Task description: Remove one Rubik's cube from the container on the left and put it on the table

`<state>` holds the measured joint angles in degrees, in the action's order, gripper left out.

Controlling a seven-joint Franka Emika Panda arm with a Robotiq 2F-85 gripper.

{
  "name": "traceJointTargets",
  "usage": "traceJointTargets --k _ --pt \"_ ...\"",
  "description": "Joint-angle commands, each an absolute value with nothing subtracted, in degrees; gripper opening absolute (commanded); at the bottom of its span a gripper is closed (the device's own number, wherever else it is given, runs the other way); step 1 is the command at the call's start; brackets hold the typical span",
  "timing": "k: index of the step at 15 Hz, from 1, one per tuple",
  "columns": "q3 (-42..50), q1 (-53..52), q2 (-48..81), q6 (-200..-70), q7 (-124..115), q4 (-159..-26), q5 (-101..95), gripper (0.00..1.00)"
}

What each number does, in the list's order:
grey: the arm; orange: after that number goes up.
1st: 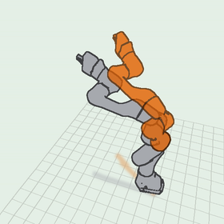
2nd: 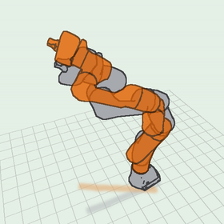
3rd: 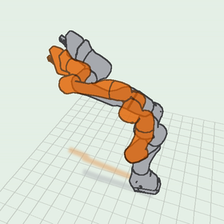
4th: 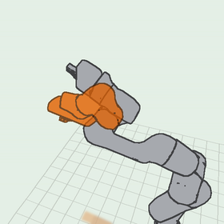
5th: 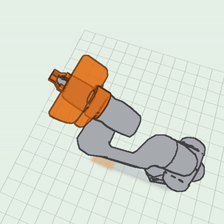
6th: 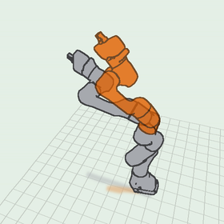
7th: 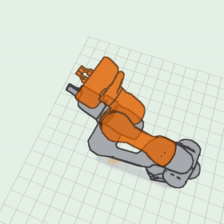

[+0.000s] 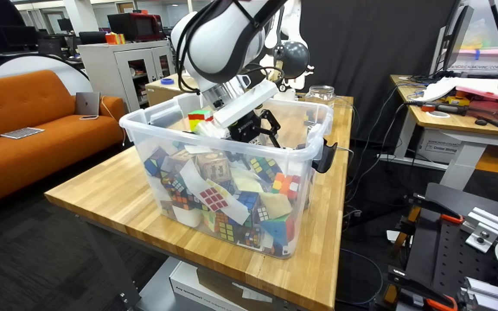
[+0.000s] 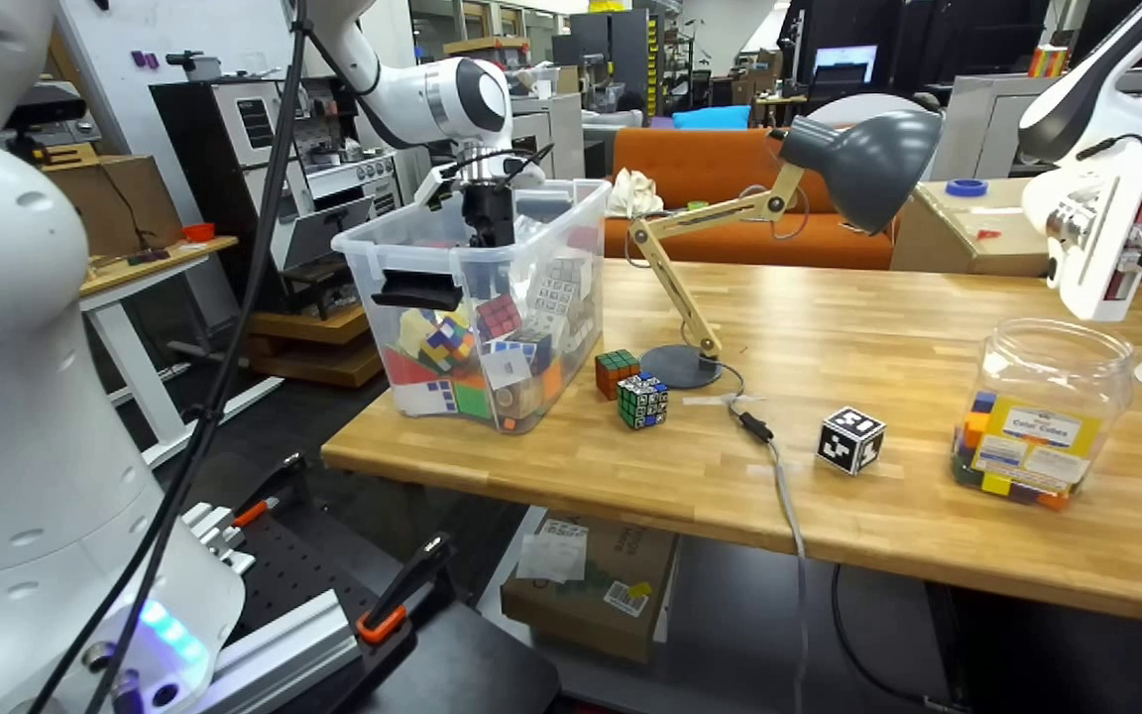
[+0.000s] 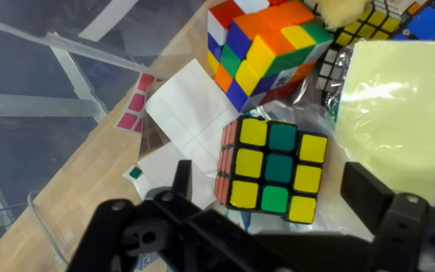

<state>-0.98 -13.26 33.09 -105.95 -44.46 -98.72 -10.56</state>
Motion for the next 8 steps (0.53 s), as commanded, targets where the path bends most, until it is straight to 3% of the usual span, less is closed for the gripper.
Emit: traceJointTargets --k 1,8 --pt "-0.2 -13.5 34.6 -101.8 -43.1 -95.7 -10.4 1.00" --pt "0.2 -13.3 38.2 -99.2 -42.4 -92.6 -10.0 1.00"
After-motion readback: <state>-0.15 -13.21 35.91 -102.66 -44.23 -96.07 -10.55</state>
